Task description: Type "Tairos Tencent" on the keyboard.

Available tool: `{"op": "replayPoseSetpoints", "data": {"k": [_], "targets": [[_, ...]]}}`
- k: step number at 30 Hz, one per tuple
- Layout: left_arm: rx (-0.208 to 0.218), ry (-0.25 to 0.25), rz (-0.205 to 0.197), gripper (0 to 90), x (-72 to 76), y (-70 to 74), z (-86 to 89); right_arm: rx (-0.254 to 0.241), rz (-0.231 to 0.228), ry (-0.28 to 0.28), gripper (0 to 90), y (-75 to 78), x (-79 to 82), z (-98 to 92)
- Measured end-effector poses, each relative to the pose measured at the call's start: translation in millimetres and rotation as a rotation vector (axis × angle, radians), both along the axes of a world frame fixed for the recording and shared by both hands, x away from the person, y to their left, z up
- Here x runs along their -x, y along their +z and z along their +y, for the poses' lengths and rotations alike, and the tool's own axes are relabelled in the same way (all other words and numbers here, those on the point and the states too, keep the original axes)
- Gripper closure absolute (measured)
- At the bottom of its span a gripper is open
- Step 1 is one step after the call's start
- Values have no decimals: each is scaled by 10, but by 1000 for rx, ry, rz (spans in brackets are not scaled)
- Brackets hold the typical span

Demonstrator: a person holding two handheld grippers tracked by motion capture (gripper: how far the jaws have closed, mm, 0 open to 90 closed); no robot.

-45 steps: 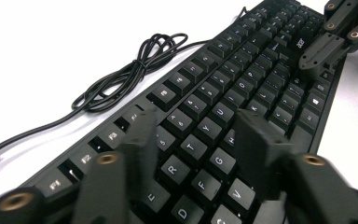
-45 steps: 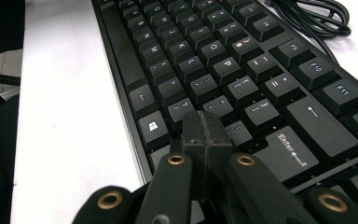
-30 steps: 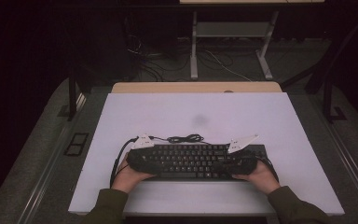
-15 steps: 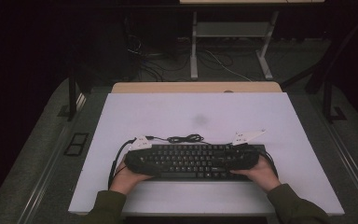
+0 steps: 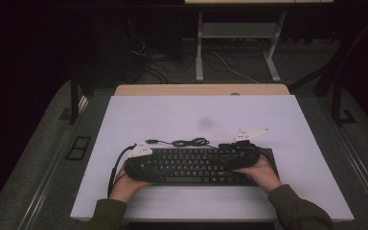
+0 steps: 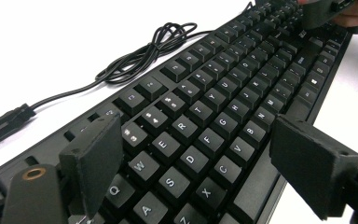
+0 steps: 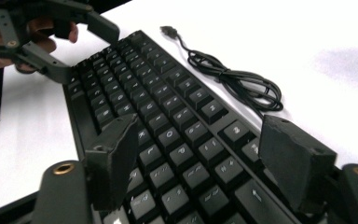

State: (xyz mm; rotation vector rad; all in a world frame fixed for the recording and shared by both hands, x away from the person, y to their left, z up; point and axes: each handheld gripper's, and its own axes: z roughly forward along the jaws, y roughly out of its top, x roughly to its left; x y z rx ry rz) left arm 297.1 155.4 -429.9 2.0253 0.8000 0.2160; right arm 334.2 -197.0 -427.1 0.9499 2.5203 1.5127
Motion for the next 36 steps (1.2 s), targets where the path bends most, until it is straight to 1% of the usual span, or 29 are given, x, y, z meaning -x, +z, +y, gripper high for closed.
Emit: {"op": "replayPoseSetpoints", "data": {"k": [3,5,9,12,18,21,23,26,28,32,34,36], "targets": [[3,2,0,187,17,-2,33,-7,-4,-4,247,4,-21,35],[5,4,5,201,29,-3,54,-14,-16,-12,230,11,-41,58],[7,6,1,231,40,-1,82,-30,-18,-21,215,15,-82,97],[-3,14,-11,281,36,-4,103,-33,-20,-28,208,-5,-101,129],[-4,30,-23,424,11,-8,156,-23,-26,-15,202,-42,-100,168],[-8,28,-18,506,0,-17,163,-20,-26,-11,202,-48,-99,173],[-13,26,-19,577,-5,-21,167,-22,-28,-10,202,-48,-101,173],[-9,24,-19,677,-20,-19,173,-24,-30,-11,202,-44,-102,173],[-15,22,-16,747,-32,-23,173,-24,-32,-10,202,-41,-99,176],[-10,17,-5,883,-72,-27,175,-25,-29,-10,202,-36,-95,180],[1,15,2,887,-92,-27,164,-25,-29,-8,202,-36,-93,183],[-3,12,3,887,-110,-29,151,-25,-30,-8,202,-37,-93,185]]}}
